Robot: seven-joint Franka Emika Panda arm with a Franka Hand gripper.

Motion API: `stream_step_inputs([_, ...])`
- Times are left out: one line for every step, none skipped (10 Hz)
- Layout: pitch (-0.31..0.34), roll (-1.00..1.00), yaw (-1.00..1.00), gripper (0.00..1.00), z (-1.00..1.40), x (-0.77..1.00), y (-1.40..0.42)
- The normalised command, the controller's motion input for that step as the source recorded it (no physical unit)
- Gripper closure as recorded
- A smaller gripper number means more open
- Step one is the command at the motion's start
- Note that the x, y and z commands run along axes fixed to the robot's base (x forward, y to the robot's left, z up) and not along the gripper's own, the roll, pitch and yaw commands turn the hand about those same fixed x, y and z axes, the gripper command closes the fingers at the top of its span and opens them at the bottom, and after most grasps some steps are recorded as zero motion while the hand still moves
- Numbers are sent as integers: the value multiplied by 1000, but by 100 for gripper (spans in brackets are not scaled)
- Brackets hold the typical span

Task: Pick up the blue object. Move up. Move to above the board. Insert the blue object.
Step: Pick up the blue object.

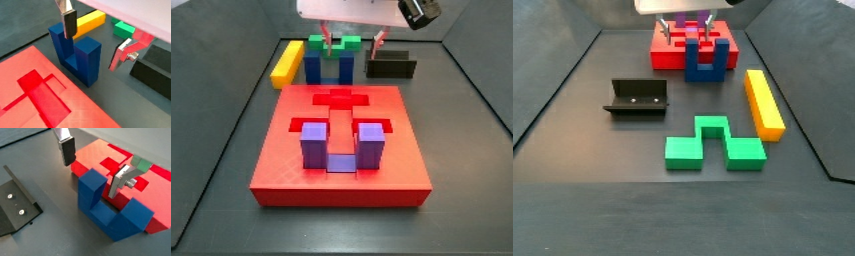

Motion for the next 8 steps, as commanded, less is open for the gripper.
stream_step_inputs([0, 34, 0, 0, -240, -40, 80])
stream_step_inputs([0, 56, 0, 0, -311, -66, 0])
stream_step_inputs([0, 44, 0, 0, -294, -46, 0])
stream_step_inputs([0, 7, 0, 0, -174, 0, 0])
stream_step_inputs([0, 0, 0, 0, 0, -23, 0])
stream_step_inputs([0, -7, 0, 0, 0, 0, 0])
stream_step_inputs([19, -3, 0, 0, -60, 0, 0])
stream_step_inputs([0, 0, 0, 100, 0, 0, 0])
